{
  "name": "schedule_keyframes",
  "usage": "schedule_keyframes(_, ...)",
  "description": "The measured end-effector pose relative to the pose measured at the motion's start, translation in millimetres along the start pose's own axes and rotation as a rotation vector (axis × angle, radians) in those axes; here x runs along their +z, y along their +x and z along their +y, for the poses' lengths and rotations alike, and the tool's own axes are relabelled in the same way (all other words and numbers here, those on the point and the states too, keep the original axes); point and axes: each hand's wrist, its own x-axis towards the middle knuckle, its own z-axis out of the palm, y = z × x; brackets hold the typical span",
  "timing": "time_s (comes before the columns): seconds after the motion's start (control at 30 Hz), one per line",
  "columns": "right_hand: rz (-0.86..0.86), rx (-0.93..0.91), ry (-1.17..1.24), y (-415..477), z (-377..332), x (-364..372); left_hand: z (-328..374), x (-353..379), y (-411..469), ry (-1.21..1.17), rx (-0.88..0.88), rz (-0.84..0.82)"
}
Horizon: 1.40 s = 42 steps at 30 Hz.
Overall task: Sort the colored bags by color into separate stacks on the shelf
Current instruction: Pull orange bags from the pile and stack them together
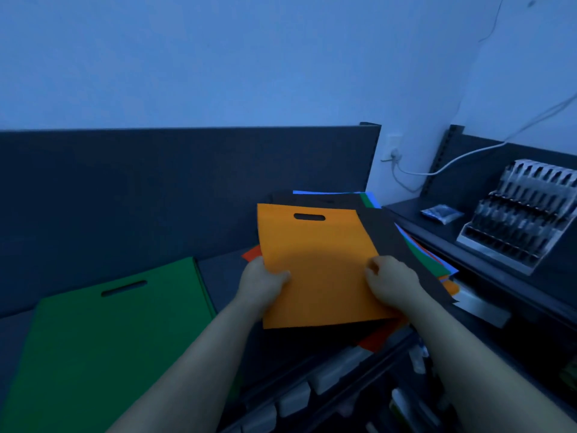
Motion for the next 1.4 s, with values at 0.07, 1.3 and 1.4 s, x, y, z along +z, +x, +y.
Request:
schedule_keyframes(0.07, -0.020, -0.030, 0.082, 1.4, -1.2, 2.1, -4.8, -0.6, 3.5, -0.012, 0.002, 0.008)
schedule_keyframes(1.3, -0.080, -0.662, 0.555, -225.1, -381.8, 114.0, -116.9, -386.5, -305.2, 0.050, -0.220, 0.771)
schedule_keyframes(1.4, -0.084, -0.690, 0.587, -266.8, -425.5, 128.0, -130.9, -433.5, -342.9, 0.067, -0.265, 0.776)
